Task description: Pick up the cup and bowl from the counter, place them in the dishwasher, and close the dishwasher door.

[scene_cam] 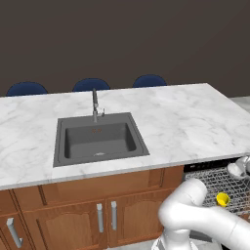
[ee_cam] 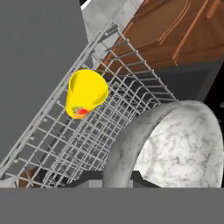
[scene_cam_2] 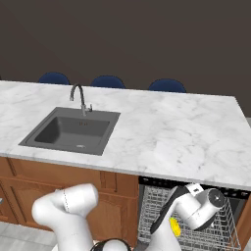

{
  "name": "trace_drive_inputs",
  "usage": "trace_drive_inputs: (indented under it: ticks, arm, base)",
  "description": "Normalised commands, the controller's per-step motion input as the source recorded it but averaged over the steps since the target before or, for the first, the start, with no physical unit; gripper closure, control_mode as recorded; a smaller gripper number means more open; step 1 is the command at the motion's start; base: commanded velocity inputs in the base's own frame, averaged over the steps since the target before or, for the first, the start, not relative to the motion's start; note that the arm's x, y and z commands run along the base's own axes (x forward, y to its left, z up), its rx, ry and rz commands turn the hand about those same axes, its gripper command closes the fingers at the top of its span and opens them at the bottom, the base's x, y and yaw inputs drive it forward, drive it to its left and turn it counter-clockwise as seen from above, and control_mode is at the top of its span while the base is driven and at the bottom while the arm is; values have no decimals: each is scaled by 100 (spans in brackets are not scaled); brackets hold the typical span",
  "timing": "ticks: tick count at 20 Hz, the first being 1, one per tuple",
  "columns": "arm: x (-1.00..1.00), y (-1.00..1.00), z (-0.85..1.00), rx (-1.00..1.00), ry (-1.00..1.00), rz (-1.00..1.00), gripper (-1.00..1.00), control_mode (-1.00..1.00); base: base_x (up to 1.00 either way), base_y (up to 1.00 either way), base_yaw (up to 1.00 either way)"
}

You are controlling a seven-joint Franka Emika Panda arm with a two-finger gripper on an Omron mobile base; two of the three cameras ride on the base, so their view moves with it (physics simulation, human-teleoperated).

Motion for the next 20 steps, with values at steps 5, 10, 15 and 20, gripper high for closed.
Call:
trace_drive_inputs:
  ticks: [5,10,15,20]
  arm:
    - [0,-28,-58,-1,0,2,100,-100]
    - [0,-29,-63,0,0,2,100,-100]
    - [0,-30,-64,0,0,3,100,-100]
    - [0,-25,-66,0,0,3,100,-100]
  base:
    - [0,0,0]
    - [0,0,0]
    - [0,0,0]
    - [0,0,0]
